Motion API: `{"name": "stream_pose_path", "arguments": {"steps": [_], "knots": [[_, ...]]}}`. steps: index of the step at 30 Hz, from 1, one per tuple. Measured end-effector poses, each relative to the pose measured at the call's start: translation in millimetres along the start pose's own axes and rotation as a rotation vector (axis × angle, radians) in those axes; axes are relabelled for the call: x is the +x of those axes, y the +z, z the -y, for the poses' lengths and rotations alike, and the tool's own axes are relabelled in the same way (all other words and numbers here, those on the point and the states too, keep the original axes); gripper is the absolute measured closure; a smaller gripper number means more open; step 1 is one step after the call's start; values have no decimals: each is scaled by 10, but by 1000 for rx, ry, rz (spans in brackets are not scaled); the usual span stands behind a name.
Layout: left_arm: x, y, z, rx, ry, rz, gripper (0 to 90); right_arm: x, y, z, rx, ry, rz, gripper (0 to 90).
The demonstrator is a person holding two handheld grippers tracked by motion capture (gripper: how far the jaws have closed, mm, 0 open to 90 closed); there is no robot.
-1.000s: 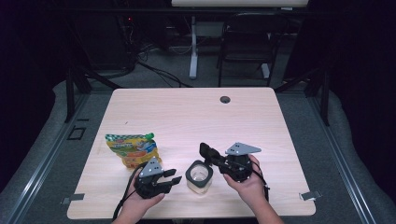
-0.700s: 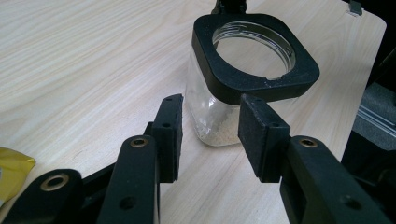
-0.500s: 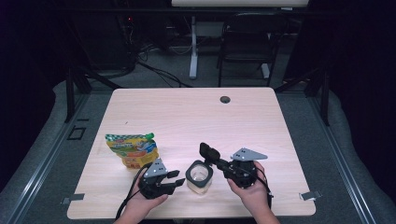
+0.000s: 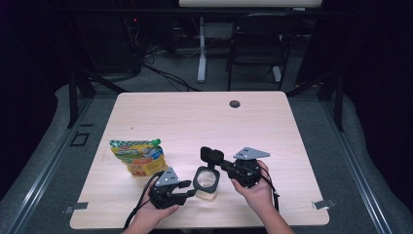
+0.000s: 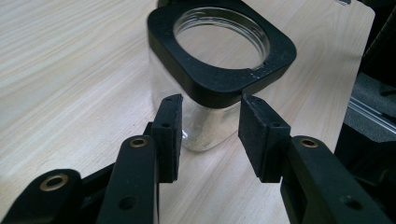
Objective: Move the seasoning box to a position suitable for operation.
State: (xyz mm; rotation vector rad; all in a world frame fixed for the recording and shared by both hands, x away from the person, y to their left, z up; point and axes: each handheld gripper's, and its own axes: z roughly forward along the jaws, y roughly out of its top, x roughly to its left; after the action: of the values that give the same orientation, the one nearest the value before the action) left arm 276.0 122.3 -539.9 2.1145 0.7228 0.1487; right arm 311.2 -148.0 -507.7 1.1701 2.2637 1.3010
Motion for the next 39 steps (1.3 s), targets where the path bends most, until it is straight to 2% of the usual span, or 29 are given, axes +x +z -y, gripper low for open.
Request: {"name": "stream_pose_path", "arguments": {"steps": [5, 8, 11, 15, 18, 23, 24, 25, 26, 29, 31, 34, 39], "knots": [[-3, -10, -1, -3, 0, 5, 608, -3, 121, -69, -6, 5, -13, 832], [-3, -11, 1, -1, 4, 4, 608, -17, 177, -101, -17, 33, -23, 824], [-1, -13, 5, 2, 5, 3, 608, -17, 208, -117, -20, 36, -18, 826], [5, -23, 6, 0, 2, 0, 606, -12, 201, -92, 2, 22, 6, 855], [12, -29, 10, -2, 1, -5, 604, -10, 182, -65, -1, 26, -7, 855], [27, -80, 12, -11, -6, -16, 602, 17, 144, -61, 0, 10, 6, 849], [39, -90, 14, -21, -12, -10, 602, 13, 134, -64, -2, 11, 3, 843], [39, -99, 15, -23, -15, -26, 602, 7, 118, -72, -1, 12, -3, 838], [60, -124, 17, -24, -24, -9, 602, 5, 104, -75, 0, 15, -3, 834], [83, -172, 26, -28, -33, -16, 602, 2, 32, -70, 12, 7, -2, 802], [103, -218, 23, -26, -26, -26, 605, 8, -12, -52, 9, 5, 2, 779], [152, -317, 16, -41, -46, -48, 606, 21, -71, -35, 10, -8, 12, 756], [248, -467, 17, -59, -89, -59, 608, 49, -142, -53, 0, -5, 3, 726]]}}
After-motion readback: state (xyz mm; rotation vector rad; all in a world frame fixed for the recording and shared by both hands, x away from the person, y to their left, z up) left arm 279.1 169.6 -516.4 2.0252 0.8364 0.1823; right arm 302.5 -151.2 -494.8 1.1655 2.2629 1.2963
